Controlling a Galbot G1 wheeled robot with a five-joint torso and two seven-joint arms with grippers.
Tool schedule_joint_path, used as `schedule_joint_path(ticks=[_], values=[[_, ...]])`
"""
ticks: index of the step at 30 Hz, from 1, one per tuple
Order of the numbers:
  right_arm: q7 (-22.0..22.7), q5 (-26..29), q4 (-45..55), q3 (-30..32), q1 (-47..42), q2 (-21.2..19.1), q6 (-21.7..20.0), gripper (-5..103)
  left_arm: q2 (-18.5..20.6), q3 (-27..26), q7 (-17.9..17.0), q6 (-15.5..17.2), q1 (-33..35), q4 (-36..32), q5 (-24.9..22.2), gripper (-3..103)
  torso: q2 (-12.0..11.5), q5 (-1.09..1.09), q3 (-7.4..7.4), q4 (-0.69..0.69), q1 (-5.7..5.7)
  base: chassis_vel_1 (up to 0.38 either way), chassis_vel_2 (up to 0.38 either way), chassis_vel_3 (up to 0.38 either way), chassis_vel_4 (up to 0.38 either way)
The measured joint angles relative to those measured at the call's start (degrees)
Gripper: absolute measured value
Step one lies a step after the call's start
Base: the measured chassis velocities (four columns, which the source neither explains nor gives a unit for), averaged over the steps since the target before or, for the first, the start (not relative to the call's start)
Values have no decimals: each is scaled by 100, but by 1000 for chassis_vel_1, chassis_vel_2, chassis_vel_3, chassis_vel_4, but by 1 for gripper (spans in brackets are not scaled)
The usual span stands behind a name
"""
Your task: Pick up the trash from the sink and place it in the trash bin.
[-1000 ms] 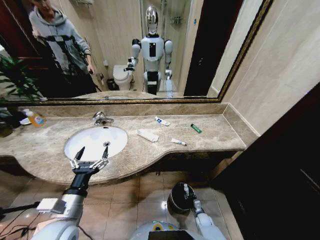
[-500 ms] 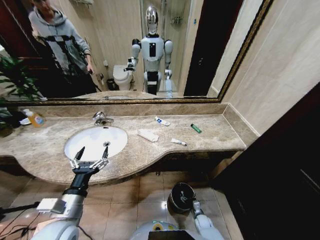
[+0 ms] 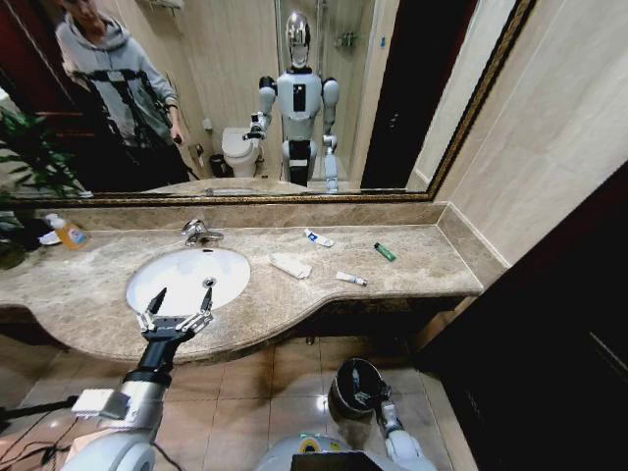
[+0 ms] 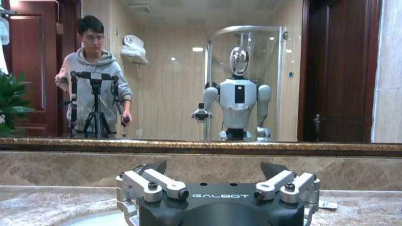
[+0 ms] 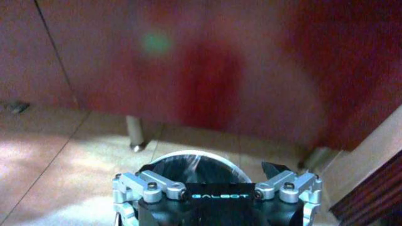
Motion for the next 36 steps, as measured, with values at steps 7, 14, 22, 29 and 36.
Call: schedule_joint_path(ticks=[7,14,22,29,36], values=[[383,-162,1568,162,-846,-107,768,100,-1,0,0,0,0,0,0,100,0,-3,0,-1,-1,0,0,0,0],[783,316,3673,277,-2143,-208,1141,100,0,0,0,0,0,0,0,100,0,-1,0,-1,-1,0,0,0,0],[683,931,5833,355,-3206,-189,720,100,0,0,0,0,0,0,0,100,1,-2,0,-2,-1,0,0,0,0],[434,1400,7045,364,-3134,-364,-177,100,0,0,0,0,0,0,0,100,1,-1,0,-1,0,0,0,0,0],[108,1862,7331,253,-2158,-762,-1209,100,0,0,0,0,0,0,0,100,0,-1,1,-1,0,0,0,0,0]])
